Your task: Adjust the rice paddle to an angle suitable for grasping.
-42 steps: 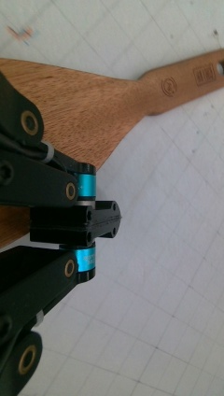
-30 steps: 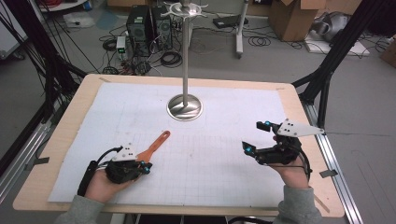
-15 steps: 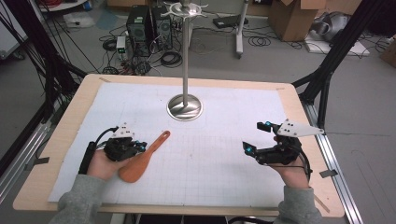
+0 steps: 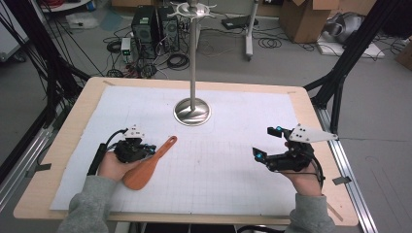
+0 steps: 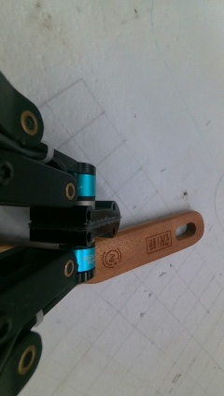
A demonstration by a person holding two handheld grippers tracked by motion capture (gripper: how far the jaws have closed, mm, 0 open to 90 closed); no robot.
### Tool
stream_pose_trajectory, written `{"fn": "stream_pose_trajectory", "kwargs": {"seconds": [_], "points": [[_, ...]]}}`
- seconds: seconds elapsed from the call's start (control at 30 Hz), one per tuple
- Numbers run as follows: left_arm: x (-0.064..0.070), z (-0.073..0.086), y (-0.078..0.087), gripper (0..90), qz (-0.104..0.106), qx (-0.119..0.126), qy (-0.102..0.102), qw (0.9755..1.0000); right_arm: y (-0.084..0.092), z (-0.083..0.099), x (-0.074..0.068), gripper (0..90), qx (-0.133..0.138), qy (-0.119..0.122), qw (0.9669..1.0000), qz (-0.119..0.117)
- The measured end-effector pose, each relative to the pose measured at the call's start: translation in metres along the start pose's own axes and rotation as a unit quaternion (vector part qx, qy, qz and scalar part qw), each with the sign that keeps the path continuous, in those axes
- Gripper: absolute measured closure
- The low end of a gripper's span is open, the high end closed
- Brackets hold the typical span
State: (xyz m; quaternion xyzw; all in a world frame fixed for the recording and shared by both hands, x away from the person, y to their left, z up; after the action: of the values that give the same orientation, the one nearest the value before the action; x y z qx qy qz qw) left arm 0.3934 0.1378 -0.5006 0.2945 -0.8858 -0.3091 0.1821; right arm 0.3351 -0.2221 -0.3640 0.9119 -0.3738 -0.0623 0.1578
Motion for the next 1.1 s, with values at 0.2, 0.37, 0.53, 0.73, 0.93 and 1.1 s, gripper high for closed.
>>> {"fn": "stream_pose_trajectory", "kwargs": {"seconds": [0.2, 0.37, 0.53, 0.73, 0.93, 1.1], "points": [[0.013, -0.005, -0.008, 89.7, 0.01, -0.019, -0.026, 0.9994, 0.0, 0.0, -0.001, 9.4, 0.0, 0.001, 1.0, -0.002], [0.02, -0.005, -0.009, 89.6, 0.019, -0.023, -0.033, 0.999, 0.001, 0.001, -0.001, 9.3, -0.001, -0.002, 1.0, -0.001], [0.032, -0.005, -0.01, 89.6, 0.033, -0.032, -0.049, 0.9978, 0.0, 0.002, 0.0, 9.4, -0.004, 0.0, 1.0, 0.001], [0.048, -0.003, -0.012, 89.6, 0.058, -0.037, -0.066, 0.9955, -0.001, 0.003, -0.001, 9.4, -0.006, 0.001, 1.0, 0.0], [0.051, -0.003, -0.012, 89.6, 0.066, -0.039, -0.071, 0.9945, -0.001, 0.003, -0.001, 9.4, -0.006, 0.0, 1.0, 0.0], [0.053, -0.009, -0.008, 89.4, 0.063, -0.025, -0.075, 0.9949, 0.0, 0.003, 0.0, 9.4, -0.005, 0.001, 1.0, 0.001]]}}
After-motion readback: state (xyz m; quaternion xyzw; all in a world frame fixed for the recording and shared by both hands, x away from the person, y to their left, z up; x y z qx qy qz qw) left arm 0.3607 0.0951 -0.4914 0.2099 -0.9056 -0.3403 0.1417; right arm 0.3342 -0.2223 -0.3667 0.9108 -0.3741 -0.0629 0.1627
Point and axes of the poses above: each handheld gripper's, and its own axes: y roughly backward along the jaws, z roughly out of its underside, x roughly to its right, the point moved 9 cm from there along -y, roughly forward along the jaws, and after that the axes turned 6 degrees about z, right-handed, at the moved point
